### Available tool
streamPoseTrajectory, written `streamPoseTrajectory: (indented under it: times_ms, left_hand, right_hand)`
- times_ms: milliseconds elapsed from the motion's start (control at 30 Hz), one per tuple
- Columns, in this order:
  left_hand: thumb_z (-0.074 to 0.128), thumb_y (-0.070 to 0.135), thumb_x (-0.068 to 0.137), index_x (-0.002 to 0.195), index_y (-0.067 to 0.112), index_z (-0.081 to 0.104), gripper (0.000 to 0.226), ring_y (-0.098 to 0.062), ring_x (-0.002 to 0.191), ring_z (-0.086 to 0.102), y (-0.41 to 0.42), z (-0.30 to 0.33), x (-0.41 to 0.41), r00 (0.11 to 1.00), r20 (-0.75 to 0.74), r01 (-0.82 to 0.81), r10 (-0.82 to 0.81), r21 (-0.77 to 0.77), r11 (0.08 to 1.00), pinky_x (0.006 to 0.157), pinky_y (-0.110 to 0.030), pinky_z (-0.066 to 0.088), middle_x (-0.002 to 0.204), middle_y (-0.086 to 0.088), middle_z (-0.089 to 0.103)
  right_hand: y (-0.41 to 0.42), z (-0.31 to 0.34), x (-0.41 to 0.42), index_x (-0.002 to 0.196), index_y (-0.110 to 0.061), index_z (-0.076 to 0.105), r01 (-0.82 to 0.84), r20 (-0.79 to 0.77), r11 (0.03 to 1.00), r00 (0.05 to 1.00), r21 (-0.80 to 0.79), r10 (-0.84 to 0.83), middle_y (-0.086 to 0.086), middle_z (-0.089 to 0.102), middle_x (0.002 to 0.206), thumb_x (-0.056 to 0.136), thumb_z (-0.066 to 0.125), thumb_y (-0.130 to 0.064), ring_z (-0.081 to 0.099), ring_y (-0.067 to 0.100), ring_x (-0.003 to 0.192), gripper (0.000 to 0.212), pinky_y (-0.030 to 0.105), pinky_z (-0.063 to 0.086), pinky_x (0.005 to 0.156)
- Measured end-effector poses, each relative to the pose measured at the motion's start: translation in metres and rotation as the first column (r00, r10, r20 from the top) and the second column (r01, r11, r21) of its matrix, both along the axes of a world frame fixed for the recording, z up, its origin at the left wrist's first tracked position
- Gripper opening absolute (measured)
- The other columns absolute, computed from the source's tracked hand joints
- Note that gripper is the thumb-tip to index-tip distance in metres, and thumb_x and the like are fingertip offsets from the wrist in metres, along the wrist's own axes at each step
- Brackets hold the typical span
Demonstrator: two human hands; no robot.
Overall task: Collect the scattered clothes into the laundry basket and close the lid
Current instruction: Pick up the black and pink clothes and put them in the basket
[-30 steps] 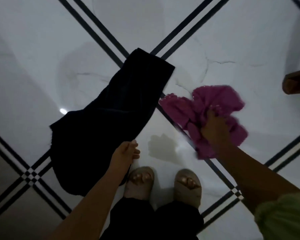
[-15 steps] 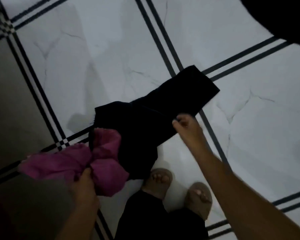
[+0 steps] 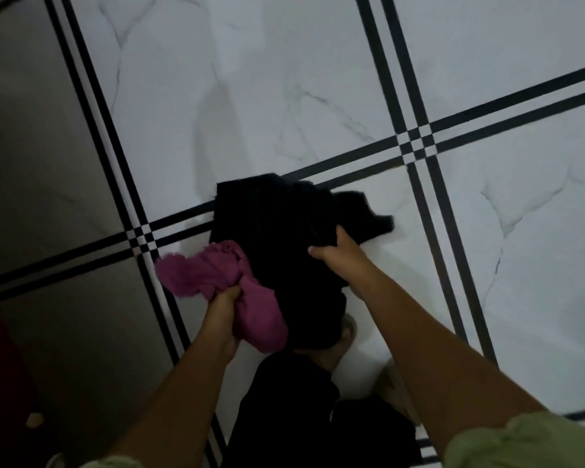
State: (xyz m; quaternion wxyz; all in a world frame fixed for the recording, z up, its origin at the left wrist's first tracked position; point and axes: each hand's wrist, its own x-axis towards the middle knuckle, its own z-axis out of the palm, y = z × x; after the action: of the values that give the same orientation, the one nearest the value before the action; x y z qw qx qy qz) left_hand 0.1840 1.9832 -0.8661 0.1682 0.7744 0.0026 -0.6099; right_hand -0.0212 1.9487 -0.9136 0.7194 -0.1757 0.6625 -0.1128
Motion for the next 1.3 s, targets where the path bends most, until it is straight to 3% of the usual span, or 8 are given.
streamPoseTrajectory:
  times_ms: [100,333,567,767,867,1000,1167,1300]
  left_hand:
    - [0.052,0.017,0.094,0.108,0.014,0.062,0.017,-0.024,0.091,0.061,0.017,0.054,-0.024,0.996,-0.052,0.076,-0.072,0.073,0.994,0.080,-0.036,0.047,0.099,-0.006,0.067]
    - [0.050,0.031,0.094,0.109,0.012,0.066,0.029,-0.031,0.096,0.064,0.040,0.197,-0.101,0.945,-0.177,0.305,-0.276,0.162,0.939,0.076,-0.038,0.050,0.098,-0.013,0.073]
    - [0.038,0.032,0.098,0.104,0.011,0.063,0.033,-0.019,0.079,0.063,0.014,0.361,-0.207,0.757,-0.261,0.604,-0.599,-0.072,0.794,0.068,-0.031,0.049,0.099,-0.008,0.074]
    - [0.039,0.027,0.099,0.109,0.010,0.059,0.028,-0.028,0.106,0.051,0.037,0.466,-0.303,0.444,-0.162,0.824,-0.881,-0.312,0.472,0.107,-0.050,0.038,0.113,-0.016,0.060]
    - [0.048,0.034,0.095,0.090,0.026,0.058,0.014,-0.032,0.106,0.058,0.079,0.496,-0.335,0.321,-0.093,0.858,-0.943,-0.393,0.331,0.102,-0.051,0.043,0.104,-0.009,0.064]
    - [0.046,0.033,0.095,0.088,0.026,0.057,0.015,-0.021,0.083,0.059,0.193,0.509,-0.365,0.068,-0.099,0.890,-0.993,-0.444,0.105,0.088,-0.044,0.047,0.090,-0.002,0.062]
    - [0.053,0.040,0.090,0.095,0.025,0.059,0.017,-0.021,0.082,0.061,0.348,0.502,-0.363,-0.245,-0.157,0.890,-0.957,-0.428,-0.158,0.072,-0.036,0.050,0.091,-0.001,0.064]
    - [0.051,0.036,0.093,0.086,0.021,0.056,0.017,-0.032,0.092,0.061,0.490,0.491,-0.346,-0.526,-0.175,0.823,-0.833,-0.351,-0.446,0.090,-0.047,0.051,0.100,-0.012,0.065]
  right_hand:
    - [0.026,0.046,-0.018,0.143,-0.022,0.041,0.056,0.135,0.995,0.989,0.085,-0.067,0.004,0.060,0.127,0.083,0.066,-0.013,0.059,0.026,0.113,0.066,0.041,0.047,0.104]
    - [0.088,0.230,-0.098,0.117,-0.014,0.065,0.435,0.200,0.859,0.847,0.271,-0.492,0.017,0.073,0.106,0.065,0.069,-0.017,0.069,0.033,0.092,0.052,0.042,0.054,0.085]
    - [0.132,0.430,-0.182,0.112,-0.012,0.068,0.811,0.234,0.584,0.561,0.037,-0.794,0.018,0.072,0.110,0.071,0.066,-0.018,0.069,0.030,0.091,0.042,0.034,0.057,0.078]
    - [0.220,0.526,-0.224,0.122,-0.016,0.061,0.965,0.314,0.175,0.231,-0.197,-0.921,0.011,0.073,0.108,0.071,0.063,-0.019,0.070,0.027,0.097,0.052,0.033,0.055,0.076]
    - [0.281,0.549,-0.227,0.125,-0.015,0.060,0.964,0.368,-0.023,0.079,-0.266,-0.926,0.012,0.071,0.115,0.073,0.062,-0.017,0.068,0.028,0.103,0.053,0.035,0.056,0.080]
    - [0.414,0.566,-0.205,0.126,-0.011,0.059,0.901,0.395,-0.310,-0.176,-0.304,-0.902,0.008,0.072,0.111,0.076,0.058,-0.016,0.070,0.023,0.100,0.051,0.031,0.057,0.078]
    - [0.572,0.573,-0.137,0.123,-0.005,0.062,0.712,0.377,-0.660,-0.558,-0.239,-0.739,0.012,0.071,0.114,0.078,0.060,-0.017,0.069,0.027,0.103,0.047,0.036,0.058,0.080]
    - [0.692,0.572,-0.059,0.111,-0.011,0.071,0.435,0.354,-0.871,-0.797,-0.228,-0.490,0.012,0.072,0.113,0.074,0.060,-0.020,0.068,0.030,0.102,0.040,0.041,0.055,0.084]
